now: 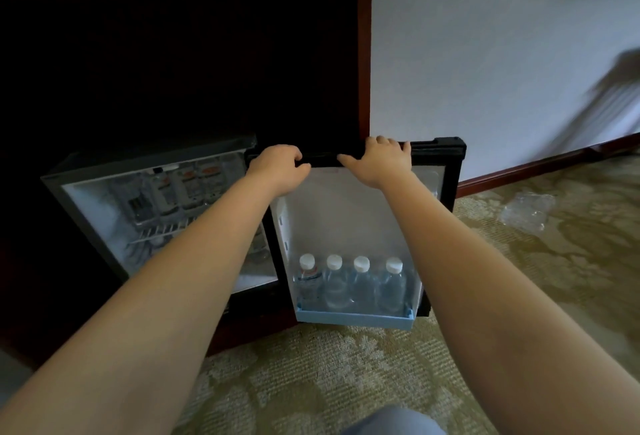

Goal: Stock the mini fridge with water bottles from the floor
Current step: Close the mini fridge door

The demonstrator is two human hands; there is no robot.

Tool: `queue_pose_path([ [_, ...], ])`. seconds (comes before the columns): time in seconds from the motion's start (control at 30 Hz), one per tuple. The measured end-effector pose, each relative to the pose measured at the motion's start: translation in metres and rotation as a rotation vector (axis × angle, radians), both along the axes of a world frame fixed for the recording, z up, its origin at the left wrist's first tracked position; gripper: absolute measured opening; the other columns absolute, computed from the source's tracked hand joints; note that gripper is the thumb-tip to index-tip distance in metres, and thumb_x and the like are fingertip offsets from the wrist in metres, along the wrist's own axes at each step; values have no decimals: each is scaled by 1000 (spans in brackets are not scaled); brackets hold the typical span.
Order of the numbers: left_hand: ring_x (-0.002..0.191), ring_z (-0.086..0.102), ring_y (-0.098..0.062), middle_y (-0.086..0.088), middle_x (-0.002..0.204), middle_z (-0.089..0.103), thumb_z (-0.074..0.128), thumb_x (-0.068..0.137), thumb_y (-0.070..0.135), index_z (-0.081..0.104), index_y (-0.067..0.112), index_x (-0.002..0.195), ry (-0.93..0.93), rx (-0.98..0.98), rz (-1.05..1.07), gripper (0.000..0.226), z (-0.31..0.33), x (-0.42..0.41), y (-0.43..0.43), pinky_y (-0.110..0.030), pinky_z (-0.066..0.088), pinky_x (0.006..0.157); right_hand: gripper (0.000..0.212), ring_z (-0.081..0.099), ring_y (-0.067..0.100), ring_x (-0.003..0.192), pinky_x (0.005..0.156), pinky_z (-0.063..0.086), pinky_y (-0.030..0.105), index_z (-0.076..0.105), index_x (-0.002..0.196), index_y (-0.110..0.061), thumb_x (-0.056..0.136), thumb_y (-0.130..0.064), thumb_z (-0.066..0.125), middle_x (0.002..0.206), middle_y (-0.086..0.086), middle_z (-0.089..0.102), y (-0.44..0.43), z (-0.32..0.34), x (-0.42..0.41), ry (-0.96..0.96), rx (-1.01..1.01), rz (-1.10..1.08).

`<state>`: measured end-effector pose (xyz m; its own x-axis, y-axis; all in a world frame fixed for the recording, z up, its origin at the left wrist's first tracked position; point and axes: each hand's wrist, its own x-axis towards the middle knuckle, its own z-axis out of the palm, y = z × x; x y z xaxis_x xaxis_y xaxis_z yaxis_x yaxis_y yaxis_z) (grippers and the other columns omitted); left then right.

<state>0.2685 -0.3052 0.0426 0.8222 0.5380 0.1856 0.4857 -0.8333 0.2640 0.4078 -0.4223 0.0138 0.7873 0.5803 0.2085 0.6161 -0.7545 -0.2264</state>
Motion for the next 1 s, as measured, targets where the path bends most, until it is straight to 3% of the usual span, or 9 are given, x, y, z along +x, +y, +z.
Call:
queue_pose_path([
  [0.2,127,46,-27,-8,140,47,45,97,33,48,13,135,-3,-51,23,44,11,-49,-10,-34,40,97,78,34,33,137,115,15,52,33,145,-11,91,-67,33,146,13,41,-18,11,-45,25,-62,-19],
  [0.37,106,54,-24,-9,126,56,46,96,32,55,13,125,4,-72,22,36,15,-90,-17,-31,40,78,75,35,34,135,113,17,56,32,146,-13,91,-65,36,145,14,42,-31,18,-89,50,-78,-10],
  [0.57,117,50,-27,-10,135,50,47,97,36,50,11,132,10,-85,48,43,20,-140,-27,-30,38,84,72,36,35,134,111,22,56,33,144,-15,91,-62,41,143,14,44,-37,25,-143,76,-69,13],
  [0.8,95,50,-23,-8,106,52,48,96,36,56,15,107,1,-100,50,24,23,-194,-35,-31,36,78,65,40,36,131,111,28,55,41,139,-14,91,-57,49,139,14,47,-30,34,-200,111,-37,69],
  [1.0,115,54,-26,-9,127,57,47,97,34,58,10,122,-22,-123,92,36,26,-235,-33,-35,43,92,63,48,33,122,103,40,49,47,135,-13,91,-57,49,133,13,52,-15,40,-238,129,-70,151],
])
